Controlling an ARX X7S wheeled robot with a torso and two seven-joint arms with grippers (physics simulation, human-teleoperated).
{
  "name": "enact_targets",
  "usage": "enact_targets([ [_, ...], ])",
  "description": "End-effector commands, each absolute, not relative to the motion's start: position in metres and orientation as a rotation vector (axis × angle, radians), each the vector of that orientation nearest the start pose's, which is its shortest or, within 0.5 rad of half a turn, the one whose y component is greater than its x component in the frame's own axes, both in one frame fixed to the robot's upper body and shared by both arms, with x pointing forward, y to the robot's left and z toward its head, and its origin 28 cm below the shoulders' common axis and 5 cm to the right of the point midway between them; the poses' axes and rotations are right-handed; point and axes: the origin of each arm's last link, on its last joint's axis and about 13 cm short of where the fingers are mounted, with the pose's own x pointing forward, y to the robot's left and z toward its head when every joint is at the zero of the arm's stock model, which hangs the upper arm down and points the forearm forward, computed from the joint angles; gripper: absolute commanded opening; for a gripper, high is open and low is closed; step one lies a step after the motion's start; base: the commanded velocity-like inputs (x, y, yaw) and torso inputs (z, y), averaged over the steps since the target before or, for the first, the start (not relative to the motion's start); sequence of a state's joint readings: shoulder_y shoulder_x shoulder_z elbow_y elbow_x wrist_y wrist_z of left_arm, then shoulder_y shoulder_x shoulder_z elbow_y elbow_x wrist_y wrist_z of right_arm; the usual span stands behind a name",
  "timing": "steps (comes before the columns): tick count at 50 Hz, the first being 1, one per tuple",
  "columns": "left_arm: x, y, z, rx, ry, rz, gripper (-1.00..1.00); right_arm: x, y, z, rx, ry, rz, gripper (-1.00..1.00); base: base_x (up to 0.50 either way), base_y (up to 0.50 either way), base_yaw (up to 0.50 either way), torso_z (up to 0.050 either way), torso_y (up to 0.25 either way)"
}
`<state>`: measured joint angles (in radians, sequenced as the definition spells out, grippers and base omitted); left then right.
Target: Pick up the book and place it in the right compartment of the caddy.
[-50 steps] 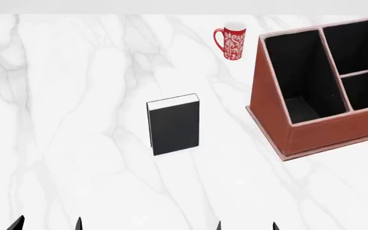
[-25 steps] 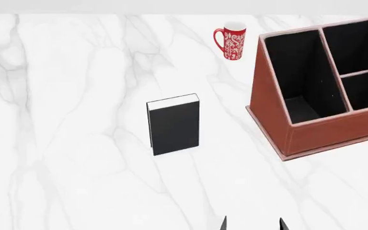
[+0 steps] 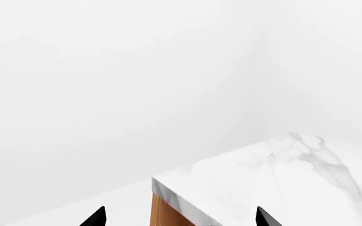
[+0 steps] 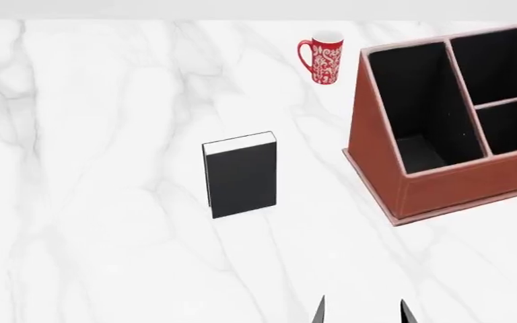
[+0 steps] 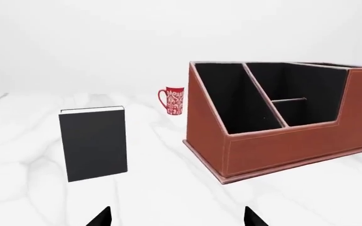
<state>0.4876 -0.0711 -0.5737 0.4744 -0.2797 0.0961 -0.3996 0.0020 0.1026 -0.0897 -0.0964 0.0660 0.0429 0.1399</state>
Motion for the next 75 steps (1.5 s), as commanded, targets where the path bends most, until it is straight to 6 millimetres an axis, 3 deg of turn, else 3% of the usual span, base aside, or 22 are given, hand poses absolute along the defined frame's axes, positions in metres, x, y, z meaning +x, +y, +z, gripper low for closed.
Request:
enact_targets([
  [1,0.076,0.325,0.067,0.046,-0.19,0.885,1.0,0.211,-0.103,0.032,-0.034,-0.056,-0.04,1.0,0.0,-0.5,0.0,0.0,0.0],
  [20,0.077,0.324,0.066,0.053,-0.183,0.87,1.0,0.211,-0.103,0.032,-0.026,-0.057,-0.054,1.0,0.0,-0.49,0.0,0.0,0.0],
  [31,0.078,0.324,0.065,0.051,-0.179,0.867,1.0,0.213,-0.103,0.037,-0.038,-0.052,-0.062,1.0,0.0,0.0,0.0,0.0,0.0],
  [33,0.078,0.324,0.065,0.052,-0.177,0.865,1.0,0.218,-0.103,0.05,-0.029,-0.039,-0.082,1.0,0.0,0.0,0.0,0.0,0.0],
  [41,0.077,0.324,0.064,0.052,-0.172,0.867,1.0,0.245,-0.107,0.131,-0.03,-0.052,-0.072,1.0,0.0,0.0,0.0,0.0,0.0],
  [54,0.077,0.324,0.065,0.059,-0.17,0.869,1.0,0.286,-0.111,0.216,-0.047,-0.139,-0.09,1.0,0.0,0.0,0.0,0.0,0.0],
  [63,0.077,0.324,0.065,0.06,-0.17,0.868,1.0,0.287,-0.11,0.226,-0.045,-0.158,-0.074,1.0,0.0,0.0,0.0,0.0,0.0],
  [75,0.077,0.324,0.064,0.059,-0.169,0.869,1.0,0.287,-0.107,0.228,-0.053,-0.164,-0.054,1.0,0.49,0.0,0.0,0.0,0.0],
])
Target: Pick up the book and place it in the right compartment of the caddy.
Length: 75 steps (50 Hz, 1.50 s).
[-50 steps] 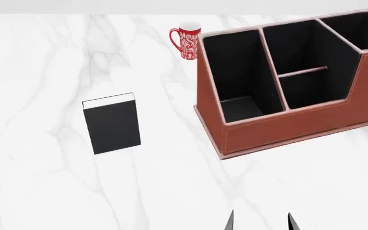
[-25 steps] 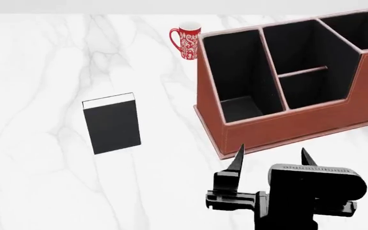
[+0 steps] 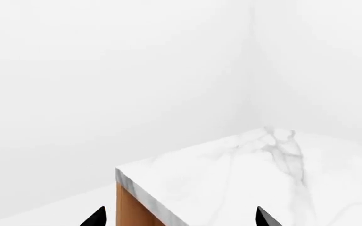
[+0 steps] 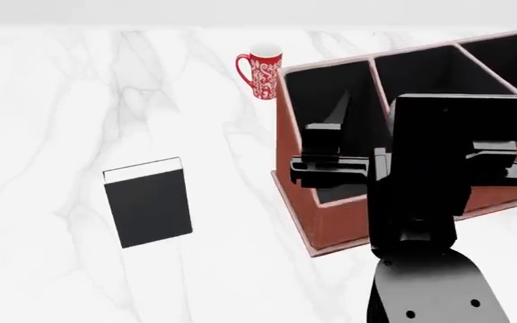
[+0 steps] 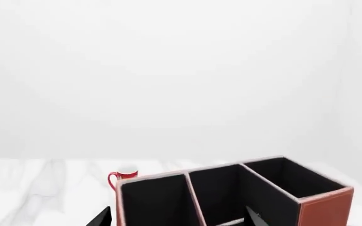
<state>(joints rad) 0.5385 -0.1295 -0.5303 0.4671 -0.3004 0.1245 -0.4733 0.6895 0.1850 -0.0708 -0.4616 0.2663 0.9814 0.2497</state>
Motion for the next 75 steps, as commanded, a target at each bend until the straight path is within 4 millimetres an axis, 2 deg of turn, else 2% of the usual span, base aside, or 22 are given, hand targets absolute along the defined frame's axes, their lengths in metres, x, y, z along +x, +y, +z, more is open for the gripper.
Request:
enact_targets([
  [1,0.077,0.324,0.064,0.059,-0.168,0.87,1.0,0.288,-0.107,0.229,-0.056,-0.165,-0.053,1.0,0.5,0.0,0.0,0.0,0.0],
  [30,0.076,0.324,0.062,0.058,-0.166,0.871,1.0,0.287,-0.105,0.231,-0.052,-0.17,-0.038,1.0,0.5,0.0,0.0,0.0,0.001],
  [49,0.076,0.324,0.061,0.056,-0.164,0.87,1.0,0.287,-0.102,0.229,-0.075,-0.16,-0.016,1.0,0.0,-0.11,0.0,0.0,0.001],
  [63,0.077,0.324,0.059,0.054,-0.16,0.864,1.0,0.283,-0.098,0.23,-0.092,-0.172,0.03,1.0,0.48,0.0,0.0,0.0,0.0],
  [68,0.077,0.324,0.058,0.055,-0.159,0.863,1.0,0.284,-0.098,0.23,-0.095,-0.171,-0.013,1.0,0.5,0.0,0.0,0.0,0.002],
  [75,0.077,0.324,0.058,0.054,-0.159,0.863,1.0,0.284,-0.097,0.231,-0.095,-0.165,0.007,1.0,0.0,0.0,0.0,0.0,0.001],
])
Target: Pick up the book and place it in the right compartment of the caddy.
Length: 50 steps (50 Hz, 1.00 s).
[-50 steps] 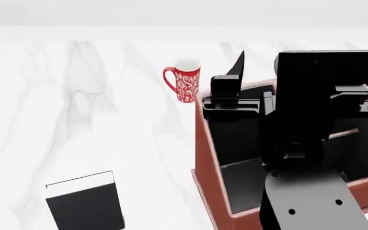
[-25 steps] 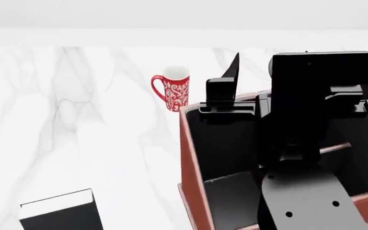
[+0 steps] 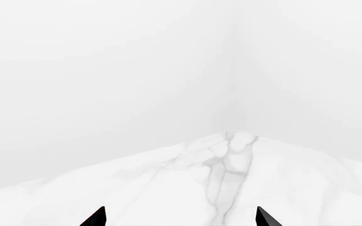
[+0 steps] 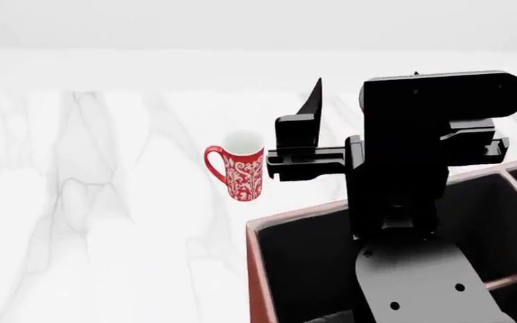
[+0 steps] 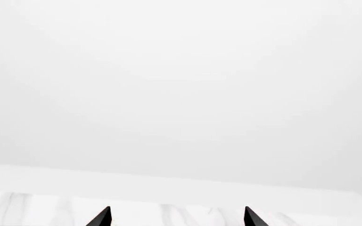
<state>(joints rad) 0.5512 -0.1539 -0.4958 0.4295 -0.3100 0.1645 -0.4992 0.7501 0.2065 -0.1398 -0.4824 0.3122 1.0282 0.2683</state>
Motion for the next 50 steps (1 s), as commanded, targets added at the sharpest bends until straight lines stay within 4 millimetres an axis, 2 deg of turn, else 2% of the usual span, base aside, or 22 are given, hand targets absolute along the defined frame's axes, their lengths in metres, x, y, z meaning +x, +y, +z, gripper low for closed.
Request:
enact_targets([
  [1,0.077,0.324,0.058,0.054,-0.159,0.863,1.0,0.283,-0.096,0.231,-0.1,-0.167,0.001,1.0,0.0,0.0,0.0,0.0,0.0],
  [9,0.077,0.324,0.059,0.055,-0.16,0.865,1.0,0.281,-0.089,0.246,-0.149,-0.115,0.032,1.0,0.0,0.0,0.0,0.0,0.0],
  [10,0.076,0.324,0.059,0.054,-0.161,0.866,1.0,0.277,-0.087,0.253,-0.116,-0.125,0.144,1.0,0.0,0.0,0.0,0.0,0.0],
  [14,0.076,0.324,0.059,0.055,-0.163,0.867,1.0,0.274,-0.08,0.27,-0.187,-0.076,0.281,1.0,0.0,0.0,0.0,0.0,0.0],
  [15,0.077,0.324,0.059,0.055,-0.163,0.866,1.0,0.273,-0.078,0.273,-0.163,-0.087,0.361,1.0,0.0,0.0,0.0,0.0,0.0],
  [16,0.076,0.324,0.059,0.055,-0.162,0.867,1.0,0.275,-0.077,0.28,-0.137,-0.065,0.343,1.0,0.0,0.0,0.0,0.0,0.0],
  [17,0.076,0.324,0.058,0.054,-0.161,0.867,1.0,0.275,-0.076,0.285,-0.115,-0.062,0.411,1.0,0.0,0.0,0.0,0.0,0.0],
  [18,0.077,0.324,0.058,0.054,-0.16,0.866,1.0,0.276,-0.076,0.289,-0.195,-0.005,0.361,1.0,0.0,0.0,0.0,0.0,0.0],
  [19,0.077,0.324,0.058,0.053,-0.16,0.866,1.0,0.276,-0.075,0.29,-0.249,0.055,0.402,1.0,0.0,0.0,0.0,0.0,0.0],
  [21,0.077,0.324,0.058,0.054,-0.159,0.865,1.0,0.274,-0.072,0.294,-0.254,0.053,0.507,1.0,0.0,0.0,0.0,0.0,0.0],
  [27,0.076,0.325,0.059,0.054,-0.161,0.871,1.0,0.274,-0.059,0.287,-0.386,0.15,0.752,1.0,0.0,0.0,0.0,0.0,0.0],
  [28,0.076,0.325,0.058,0.054,-0.16,0.872,1.0,0.274,-0.055,0.287,-0.39,0.085,0.779,1.0,0.0,0.0,0.0,0.0,0.0],
  [29,0.076,0.325,0.058,0.054,-0.159,0.872,1.0,0.272,-0.054,0.287,-0.396,0.093,0.837,1.0,0.0,0.0,0.0,0.0,0.0],
  [30,0.076,0.325,0.058,0.055,-0.158,0.871,1.0,0.268,-0.05,0.283,-0.463,0.048,0.869,1.0,0.0,0.0,0.0,0.0,0.0],
  [32,0.077,0.324,0.058,0.054,-0.157,0.869,1.0,0.269,-0.045,0.281,-0.435,0.092,0.919,1.0,0.0,0.0,0.0,0.0,0.0],
  [35,0.077,0.324,0.058,0.055,-0.157,0.867,1.0,0.266,-0.034,0.273,-0.481,0.067,1.013,1.0,0.0,0.0,0.0,0.0,0.0],
  [38,0.077,0.324,0.058,0.055,-0.157,0.867,1.0,0.262,-0.022,0.27,-0.44,0.052,1.07,1.0,0.0,0.0,0.0,0.0,0.0],
  [41,0.078,0.324,0.058,0.056,-0.157,0.867,1.0,0.257,-0.016,0.269,-0.482,0.081,1.113,1.0,0.0,0.0,0.0,0.0,0.0],
  [44,0.079,0.324,0.057,0.055,-0.155,0.866,1.0,0.241,-0.004,0.261,-0.537,0.066,1.231,1.0,0.0,0.0,0.0,0.0,0.0],
  [50,0.079,0.324,0.056,0.054,-0.152,0.865,1.0,0.236,0.013,0.247,-0.56,0.067,1.273,1.0,0.0,0.0,0.0,0.0,0.0],
])
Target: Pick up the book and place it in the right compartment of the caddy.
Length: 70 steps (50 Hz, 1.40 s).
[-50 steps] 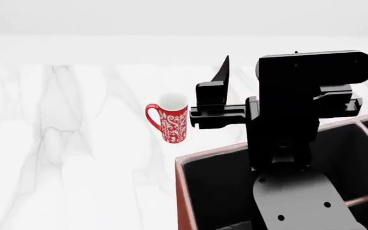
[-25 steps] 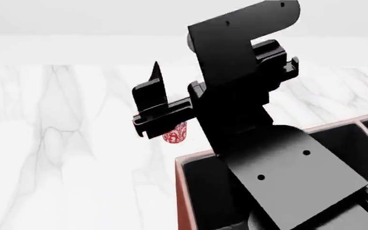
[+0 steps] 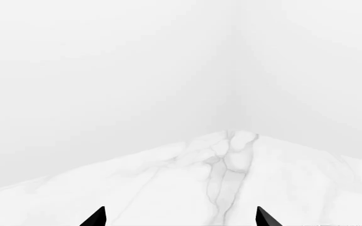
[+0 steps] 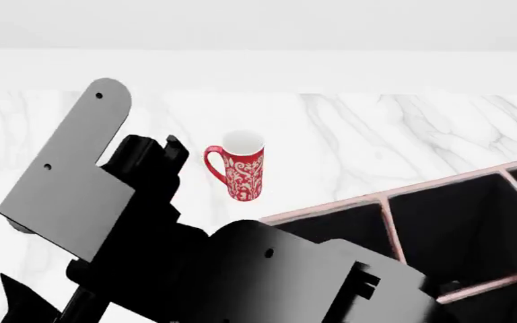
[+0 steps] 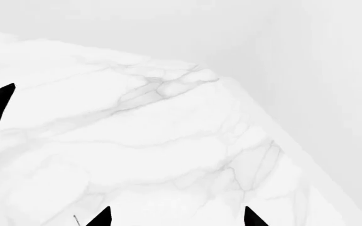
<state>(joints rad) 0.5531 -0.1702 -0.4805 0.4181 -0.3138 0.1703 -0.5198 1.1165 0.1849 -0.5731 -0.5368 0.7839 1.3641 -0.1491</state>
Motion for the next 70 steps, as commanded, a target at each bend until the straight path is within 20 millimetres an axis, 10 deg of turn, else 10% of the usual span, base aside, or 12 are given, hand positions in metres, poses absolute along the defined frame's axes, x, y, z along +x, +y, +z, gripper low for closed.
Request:
enact_targets([
  [1,0.079,0.324,0.056,0.054,-0.152,0.866,1.0,0.234,0.016,0.245,-0.554,0.066,1.281,1.0,0.0,0.0,0.0,0.0,0.0],
  [12,0.076,0.325,0.056,0.053,-0.153,0.872,1.0,0.213,0.038,0.227,-0.581,0.12,1.432,1.0,0.0,0.0,0.0,0.0,0.0],
  [70,0.074,0.327,0.054,0.05,-0.15,0.879,1.0,0.259,0.027,0.174,-0.638,0.267,1.265,1.0,0.0,0.0,0.0,0.0,0.0],
])
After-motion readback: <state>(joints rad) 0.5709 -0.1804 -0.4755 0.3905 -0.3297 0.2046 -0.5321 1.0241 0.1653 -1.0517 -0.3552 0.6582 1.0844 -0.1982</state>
